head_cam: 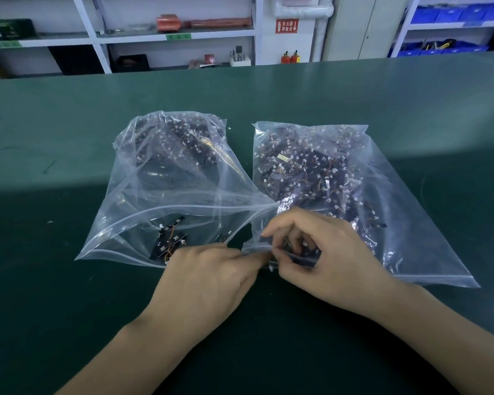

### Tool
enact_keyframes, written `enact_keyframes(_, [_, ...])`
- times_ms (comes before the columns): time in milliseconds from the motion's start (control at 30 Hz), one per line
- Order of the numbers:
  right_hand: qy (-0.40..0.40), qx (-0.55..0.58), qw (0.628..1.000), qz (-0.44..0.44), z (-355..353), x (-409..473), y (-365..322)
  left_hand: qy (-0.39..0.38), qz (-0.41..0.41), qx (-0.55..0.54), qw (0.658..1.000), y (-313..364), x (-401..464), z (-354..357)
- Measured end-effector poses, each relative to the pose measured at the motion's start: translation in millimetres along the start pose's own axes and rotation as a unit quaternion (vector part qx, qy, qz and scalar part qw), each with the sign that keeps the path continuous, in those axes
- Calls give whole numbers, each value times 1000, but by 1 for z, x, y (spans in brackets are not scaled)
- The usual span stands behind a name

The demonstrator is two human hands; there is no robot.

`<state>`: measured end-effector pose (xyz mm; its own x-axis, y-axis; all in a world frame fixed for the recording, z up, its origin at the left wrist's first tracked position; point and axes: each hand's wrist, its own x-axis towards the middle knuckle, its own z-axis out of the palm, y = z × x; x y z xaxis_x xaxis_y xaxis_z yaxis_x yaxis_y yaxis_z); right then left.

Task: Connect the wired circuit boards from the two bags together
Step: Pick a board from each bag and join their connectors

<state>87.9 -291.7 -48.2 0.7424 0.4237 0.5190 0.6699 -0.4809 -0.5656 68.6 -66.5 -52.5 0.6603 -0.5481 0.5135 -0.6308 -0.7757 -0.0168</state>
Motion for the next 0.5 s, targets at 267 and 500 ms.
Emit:
enact_keyframes(267, [-8, 16, 1000, 3, 1, 1, 0, -69, -33, 36, 996, 11, 4, -1])
enact_keyframes(500, [2, 18, 1000, -2, -2, 2, 1, 6, -59, -155, 986, -3, -3, -9])
